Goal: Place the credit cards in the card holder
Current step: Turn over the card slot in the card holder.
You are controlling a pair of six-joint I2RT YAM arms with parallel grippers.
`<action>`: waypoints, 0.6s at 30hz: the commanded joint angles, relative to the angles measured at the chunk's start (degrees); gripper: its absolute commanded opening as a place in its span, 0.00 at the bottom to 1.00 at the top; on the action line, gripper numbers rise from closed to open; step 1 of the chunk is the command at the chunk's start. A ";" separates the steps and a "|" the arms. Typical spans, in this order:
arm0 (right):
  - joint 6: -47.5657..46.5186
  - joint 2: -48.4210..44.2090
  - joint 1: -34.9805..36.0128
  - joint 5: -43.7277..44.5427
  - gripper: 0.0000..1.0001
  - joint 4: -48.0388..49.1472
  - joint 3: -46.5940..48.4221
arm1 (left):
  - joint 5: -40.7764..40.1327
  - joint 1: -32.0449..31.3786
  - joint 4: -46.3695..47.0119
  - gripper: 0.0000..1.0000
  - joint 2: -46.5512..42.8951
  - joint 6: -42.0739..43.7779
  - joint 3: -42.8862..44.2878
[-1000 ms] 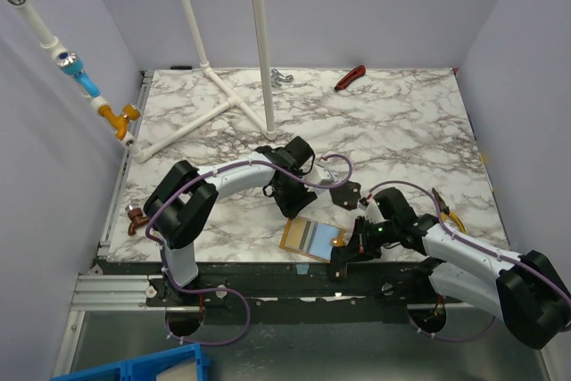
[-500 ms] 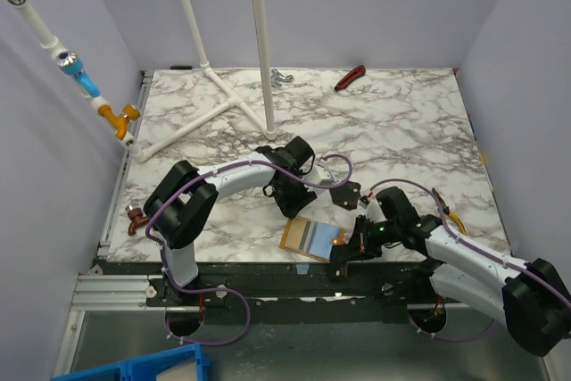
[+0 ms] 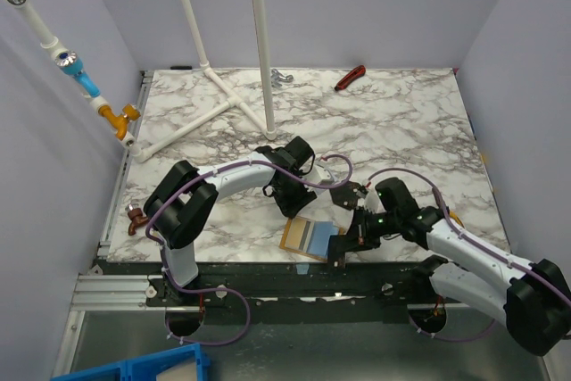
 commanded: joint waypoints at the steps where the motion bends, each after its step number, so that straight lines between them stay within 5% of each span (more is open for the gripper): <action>1: -1.37 0.70 0.28 2.39 0.01 -1.40 2.07 | -0.12 -0.34 0.31 0.48 -0.16 1.00 -0.03; 18: -0.85 3.47 0.31 11.57 0.01 -5.33 6.36 | -0.20 -0.28 0.60 0.47 -0.37 1.52 -0.75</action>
